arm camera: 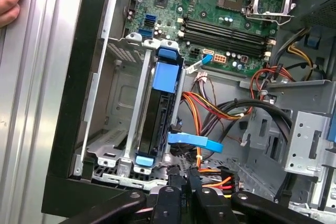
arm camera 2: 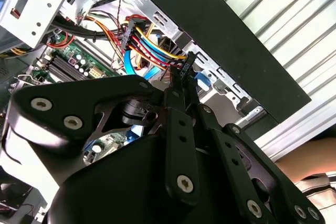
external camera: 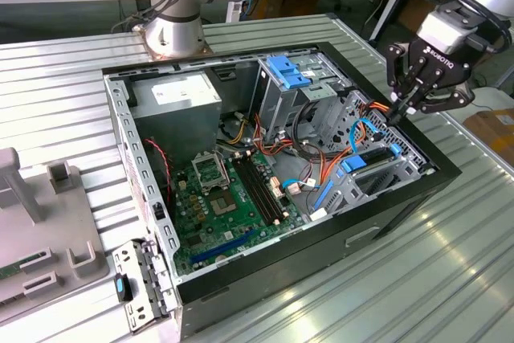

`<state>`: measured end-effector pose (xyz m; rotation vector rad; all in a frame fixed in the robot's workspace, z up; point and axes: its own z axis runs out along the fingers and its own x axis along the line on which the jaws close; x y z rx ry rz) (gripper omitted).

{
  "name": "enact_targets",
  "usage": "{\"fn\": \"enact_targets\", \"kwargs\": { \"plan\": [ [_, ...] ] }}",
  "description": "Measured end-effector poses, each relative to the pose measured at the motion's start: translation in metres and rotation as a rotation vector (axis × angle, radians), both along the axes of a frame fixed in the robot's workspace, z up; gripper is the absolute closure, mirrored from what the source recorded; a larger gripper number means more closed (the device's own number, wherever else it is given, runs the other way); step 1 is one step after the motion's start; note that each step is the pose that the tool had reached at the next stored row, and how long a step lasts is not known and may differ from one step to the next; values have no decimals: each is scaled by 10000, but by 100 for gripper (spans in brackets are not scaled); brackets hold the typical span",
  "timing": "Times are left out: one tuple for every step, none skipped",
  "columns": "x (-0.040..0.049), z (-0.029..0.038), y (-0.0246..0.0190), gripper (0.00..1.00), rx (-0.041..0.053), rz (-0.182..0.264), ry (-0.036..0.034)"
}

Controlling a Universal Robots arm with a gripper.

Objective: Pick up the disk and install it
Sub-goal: 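Insert the first disk wire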

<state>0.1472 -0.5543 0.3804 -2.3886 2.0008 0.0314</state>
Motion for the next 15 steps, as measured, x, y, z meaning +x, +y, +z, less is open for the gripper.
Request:
{"fn": "enact_targets", "kwargs": {
  "plan": [
    [0, -9, -1, 83, 7, -22, -3],
    [0, -16, -6, 83, 6, -49, -3],
    [-2, -19, -11, 83, 4, -59, -3],
    [-4, -25, -19, 83, 5, -66, -3],
    [-8, -28, -27, 83, 6, -72, -4],
    [-13, -29, -37, 83, 9, -72, -4],
    [-20, -30, -46, 83, 15, -71, -4],
    [-33, -30, -57, 83, 34, -71, -4],
    [-33, -30, -57, 83, 34, -70, -3],
    [-33, -30, -57, 83, 34, -70, -4],
    [-33, -30, -57, 83, 35, -70, -3],
    [-47, -31, -59, 83, 37, -77, -4],
    [-60, -33, -60, 83, 36, -92, -4],
    [-68, -35, -61, 83, 37, -106, -4],
    [-75, -41, -62, 83, 35, -138, -4]
  ]
}}
